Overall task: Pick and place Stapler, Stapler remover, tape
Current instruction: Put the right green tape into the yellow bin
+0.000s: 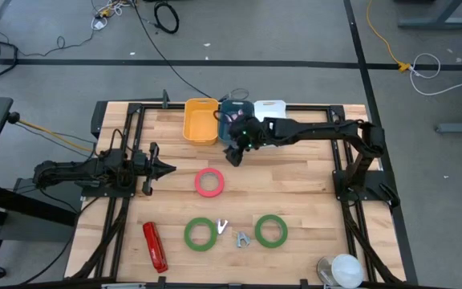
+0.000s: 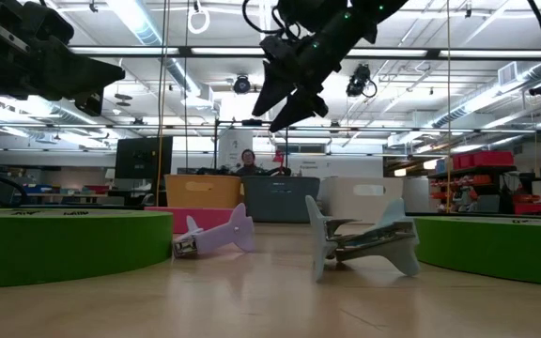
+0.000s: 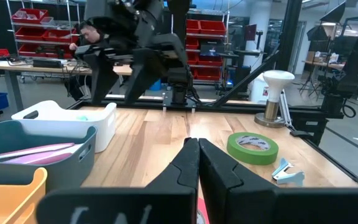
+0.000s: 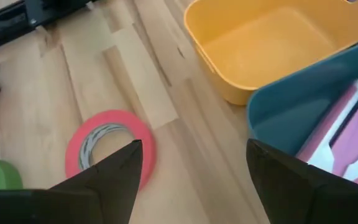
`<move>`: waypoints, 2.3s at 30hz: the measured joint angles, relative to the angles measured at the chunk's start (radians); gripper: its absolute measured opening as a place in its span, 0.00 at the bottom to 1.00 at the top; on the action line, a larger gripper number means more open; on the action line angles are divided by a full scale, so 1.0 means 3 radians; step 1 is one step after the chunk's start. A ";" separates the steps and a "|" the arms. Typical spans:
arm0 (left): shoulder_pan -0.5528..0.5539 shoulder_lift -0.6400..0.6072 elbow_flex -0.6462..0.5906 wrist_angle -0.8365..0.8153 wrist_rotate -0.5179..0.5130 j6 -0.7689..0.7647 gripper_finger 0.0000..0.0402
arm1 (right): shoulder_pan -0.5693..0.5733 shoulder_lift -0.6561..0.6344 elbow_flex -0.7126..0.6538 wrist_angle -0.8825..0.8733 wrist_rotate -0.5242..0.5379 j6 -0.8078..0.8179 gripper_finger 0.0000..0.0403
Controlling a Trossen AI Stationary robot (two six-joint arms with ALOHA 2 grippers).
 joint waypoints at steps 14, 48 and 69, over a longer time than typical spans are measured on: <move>-0.0001 0.0001 0.0000 -0.0001 0.0000 0.0000 0.02 | 0.0554 0.0003 0.0000 -0.0491 -0.0001 -0.1025 0.70; -0.0001 0.0000 0.0001 0.0000 -0.0001 0.0000 0.02 | 0.1788 -0.0013 -0.0821 -0.0606 -0.0262 -0.1656 0.70; -0.0001 0.0000 0.0001 -0.0001 -0.0001 0.0000 0.02 | 0.1954 -0.0013 -0.1225 -0.0315 0.0177 -0.1589 0.70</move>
